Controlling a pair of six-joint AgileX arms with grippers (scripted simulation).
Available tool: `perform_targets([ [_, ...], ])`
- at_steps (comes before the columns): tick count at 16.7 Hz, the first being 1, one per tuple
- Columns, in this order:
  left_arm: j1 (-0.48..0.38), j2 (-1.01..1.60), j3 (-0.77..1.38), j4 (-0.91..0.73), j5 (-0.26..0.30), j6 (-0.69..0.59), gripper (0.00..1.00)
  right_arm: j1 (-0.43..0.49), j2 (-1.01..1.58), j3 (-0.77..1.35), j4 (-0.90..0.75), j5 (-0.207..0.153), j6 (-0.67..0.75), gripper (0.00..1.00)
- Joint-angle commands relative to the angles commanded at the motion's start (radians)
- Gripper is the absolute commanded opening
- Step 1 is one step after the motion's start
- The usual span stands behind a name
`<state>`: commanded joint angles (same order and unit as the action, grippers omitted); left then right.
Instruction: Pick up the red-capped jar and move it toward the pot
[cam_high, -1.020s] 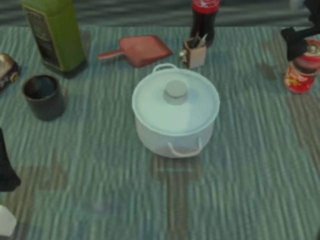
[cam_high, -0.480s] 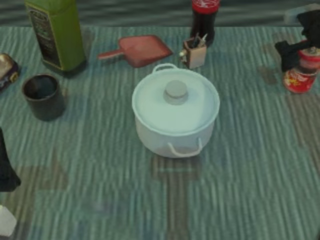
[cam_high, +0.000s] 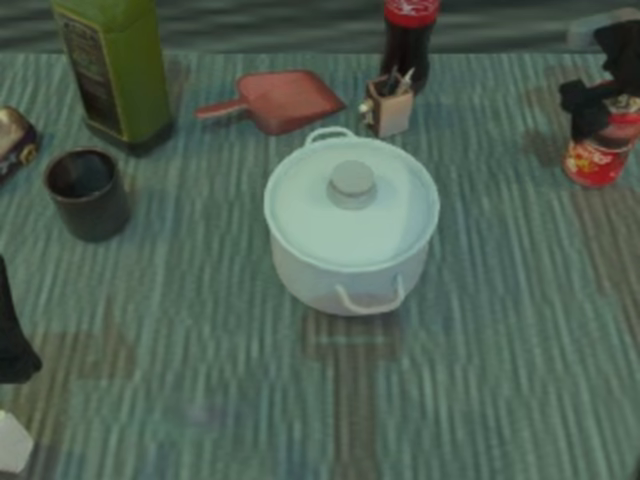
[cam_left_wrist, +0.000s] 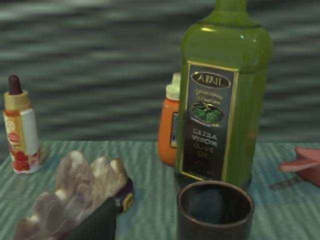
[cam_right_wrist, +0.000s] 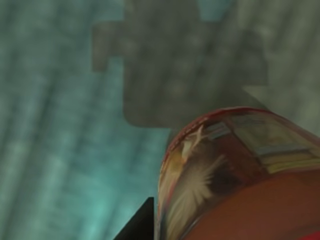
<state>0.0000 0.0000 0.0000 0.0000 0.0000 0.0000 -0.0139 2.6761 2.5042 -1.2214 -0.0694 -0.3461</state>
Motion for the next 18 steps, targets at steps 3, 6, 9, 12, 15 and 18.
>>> perform_targets([
  [3, 0.000, 0.000, 0.000, 0.000, 0.000, 0.000, 1.00, 0.000, 0.000, 0.000, 0.000, 0.000, 0.000, 0.25],
  [6, 0.000, 0.000, 0.000, 0.000, 0.000, 0.000, 1.00, 0.000, 0.000, 0.000, 0.000, 0.000, 0.000, 0.02],
  [9, 0.000, 0.000, 0.000, 0.000, 0.000, 0.000, 1.00, 0.000, 0.000, 0.000, 0.000, 0.000, 0.000, 0.00],
  [12, 0.000, 0.000, 0.000, 0.000, 0.000, 0.000, 1.00, 0.000, 0.000, 0.000, 0.000, 0.000, 0.000, 0.00],
  [15, 0.000, 0.000, 0.000, 0.000, 0.000, 0.000, 1.00, -0.001, -0.001, 0.001, 0.000, 0.000, 0.002, 0.00],
  [18, 0.000, 0.000, 0.000, 0.000, 0.000, 0.000, 1.00, -0.003, -0.039, -0.038, 0.003, 0.000, 0.004, 0.00],
])
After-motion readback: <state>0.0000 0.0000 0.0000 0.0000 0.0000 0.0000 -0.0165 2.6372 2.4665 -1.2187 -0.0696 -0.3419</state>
